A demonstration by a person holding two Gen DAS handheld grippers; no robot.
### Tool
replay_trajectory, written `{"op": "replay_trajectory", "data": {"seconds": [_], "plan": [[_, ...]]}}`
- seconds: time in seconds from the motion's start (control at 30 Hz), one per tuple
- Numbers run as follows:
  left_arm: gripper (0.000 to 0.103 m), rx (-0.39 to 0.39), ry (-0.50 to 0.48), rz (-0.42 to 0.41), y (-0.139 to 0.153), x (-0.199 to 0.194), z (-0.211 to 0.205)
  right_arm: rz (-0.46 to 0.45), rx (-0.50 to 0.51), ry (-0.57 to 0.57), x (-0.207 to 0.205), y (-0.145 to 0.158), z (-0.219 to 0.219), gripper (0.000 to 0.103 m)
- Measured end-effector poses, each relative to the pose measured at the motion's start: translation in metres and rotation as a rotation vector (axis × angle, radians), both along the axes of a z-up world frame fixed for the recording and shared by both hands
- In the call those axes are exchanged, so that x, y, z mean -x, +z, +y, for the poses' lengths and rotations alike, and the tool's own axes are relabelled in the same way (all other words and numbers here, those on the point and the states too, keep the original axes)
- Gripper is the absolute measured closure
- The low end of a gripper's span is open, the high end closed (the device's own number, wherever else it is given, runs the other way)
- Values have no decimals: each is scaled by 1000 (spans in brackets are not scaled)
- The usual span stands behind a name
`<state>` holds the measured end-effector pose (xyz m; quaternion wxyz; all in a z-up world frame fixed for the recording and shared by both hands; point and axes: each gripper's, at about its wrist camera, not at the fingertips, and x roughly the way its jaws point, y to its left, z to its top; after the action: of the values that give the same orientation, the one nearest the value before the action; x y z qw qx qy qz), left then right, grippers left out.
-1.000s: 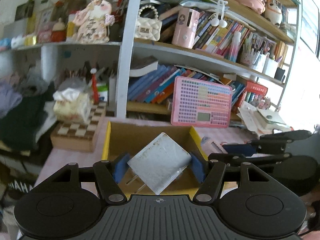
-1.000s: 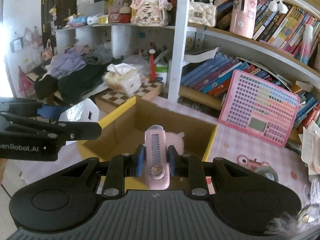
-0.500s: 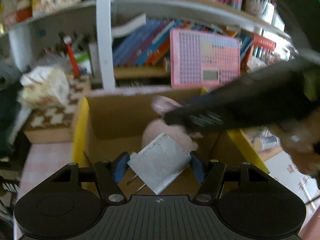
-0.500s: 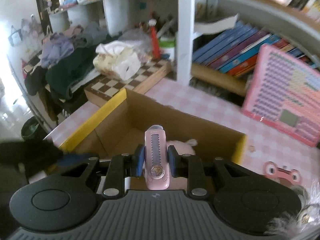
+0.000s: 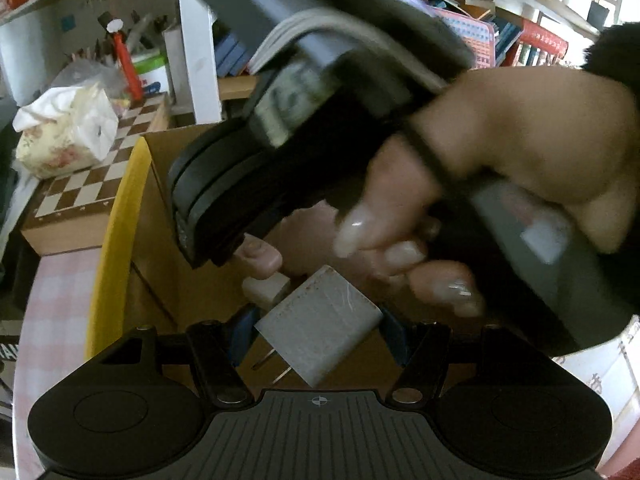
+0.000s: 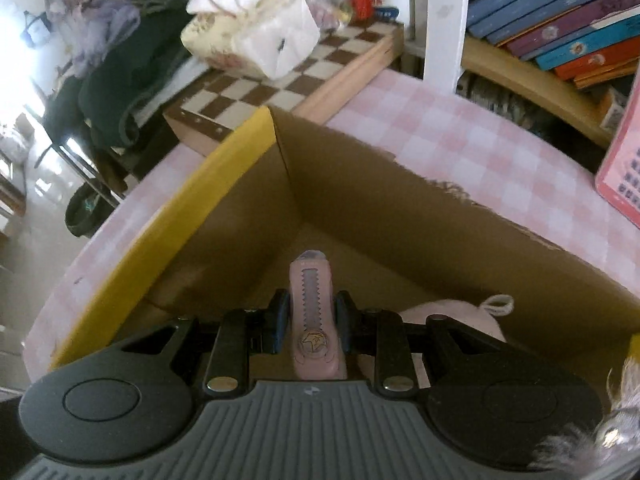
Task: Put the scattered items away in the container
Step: 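Lower both held items into the yellow box and open both grippers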
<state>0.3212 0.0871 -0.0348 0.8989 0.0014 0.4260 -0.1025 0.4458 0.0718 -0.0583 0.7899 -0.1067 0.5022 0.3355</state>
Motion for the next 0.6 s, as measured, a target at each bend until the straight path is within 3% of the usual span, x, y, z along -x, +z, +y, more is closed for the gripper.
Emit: {"op": "replay_trajectory", "data": {"seconds": [0.23,0.3,0.33,0.37,0.6], "plan": [[37,-13,12,17,-7,-3,-1,5,12,2,-6,-10,4,80],[37,-18,28,4,-6,-3,-1,-9,7,-1,-5,-7,4,73],[36,-18,37,-11,-4,-2,0,-21,0,-7,-4,-5,3,62],[35,-22,38,-26,-2,-1,0,-32,-15,-10,-3,-1,1,59],[31,-29,43,-114,19,13,2,-88,-99,-47,8,34,-18,58]]}}
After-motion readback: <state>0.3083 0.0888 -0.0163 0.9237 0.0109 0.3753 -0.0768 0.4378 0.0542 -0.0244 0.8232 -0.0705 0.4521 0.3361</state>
